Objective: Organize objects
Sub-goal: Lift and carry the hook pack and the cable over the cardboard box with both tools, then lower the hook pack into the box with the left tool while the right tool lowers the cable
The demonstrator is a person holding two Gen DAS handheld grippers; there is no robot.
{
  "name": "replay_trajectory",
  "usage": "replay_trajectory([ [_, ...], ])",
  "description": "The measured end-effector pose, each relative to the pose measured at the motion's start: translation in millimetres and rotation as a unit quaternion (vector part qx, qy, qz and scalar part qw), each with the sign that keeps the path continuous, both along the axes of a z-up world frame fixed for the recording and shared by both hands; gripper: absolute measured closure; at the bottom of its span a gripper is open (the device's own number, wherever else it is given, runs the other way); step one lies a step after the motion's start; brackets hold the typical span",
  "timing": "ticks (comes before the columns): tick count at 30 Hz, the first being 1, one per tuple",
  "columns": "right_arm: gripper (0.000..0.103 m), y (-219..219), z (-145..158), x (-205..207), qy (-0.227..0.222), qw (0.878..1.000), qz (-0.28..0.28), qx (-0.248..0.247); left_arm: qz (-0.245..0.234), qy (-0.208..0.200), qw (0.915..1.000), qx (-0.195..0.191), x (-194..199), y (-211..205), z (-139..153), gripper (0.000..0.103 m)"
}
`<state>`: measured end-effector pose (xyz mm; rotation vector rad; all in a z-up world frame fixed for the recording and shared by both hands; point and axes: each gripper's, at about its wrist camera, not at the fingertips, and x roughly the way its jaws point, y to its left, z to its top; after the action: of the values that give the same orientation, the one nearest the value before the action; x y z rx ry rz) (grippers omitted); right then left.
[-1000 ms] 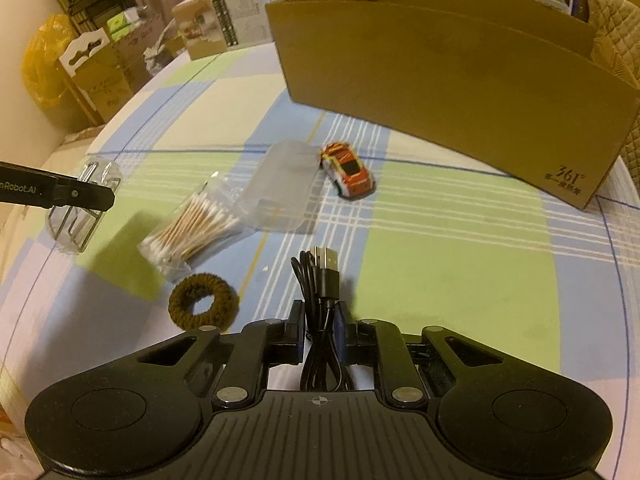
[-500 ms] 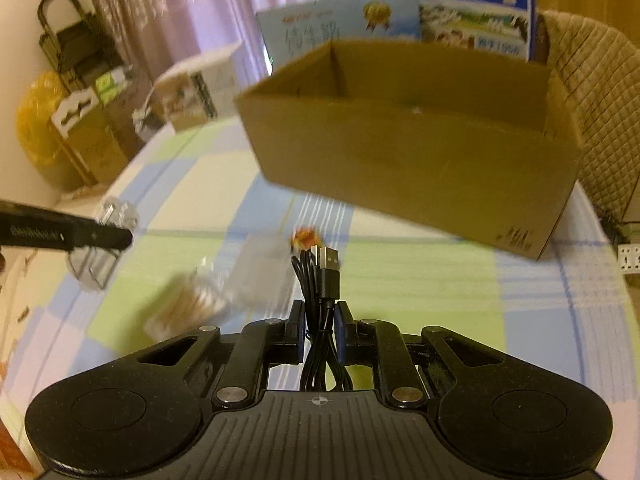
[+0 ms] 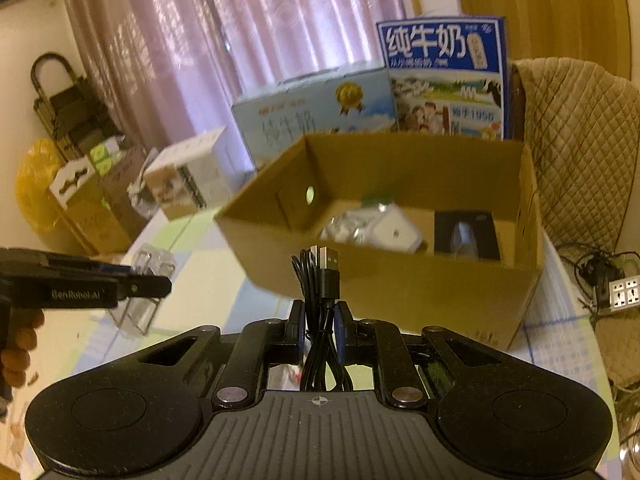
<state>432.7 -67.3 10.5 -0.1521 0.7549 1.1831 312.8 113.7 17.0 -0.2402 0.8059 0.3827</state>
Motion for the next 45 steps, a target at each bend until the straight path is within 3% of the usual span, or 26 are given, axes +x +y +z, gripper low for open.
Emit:
replay_trajectory([
  [13,0.092,28.3,28.9,45.7,-0.021,0.999,-0.025,0.037,-0.038,-0.025,0.998,0.043,78.8,10.9,30.0,0.078],
  [21,0.092,50.8,31.1,76.1,-0.033,0.998,-0.038,0.038,-0.045,-0.013,0.9976,0.051,124.5,24.3,22.6,0.078],
  [26,0.092,66.4,22.8,96.8,-0.033,0.998,-0.046,0.029,-0.047,0.001,0.9976,0.052,150.2,34.1,11.5,0.078],
  [45,0.092,95.8,-32.9,147.1,0.035,0.995,-0.087,-0.017,-0.049,0.066,0.9947,0.062,219.3,64.4,-36.6,0.077],
])
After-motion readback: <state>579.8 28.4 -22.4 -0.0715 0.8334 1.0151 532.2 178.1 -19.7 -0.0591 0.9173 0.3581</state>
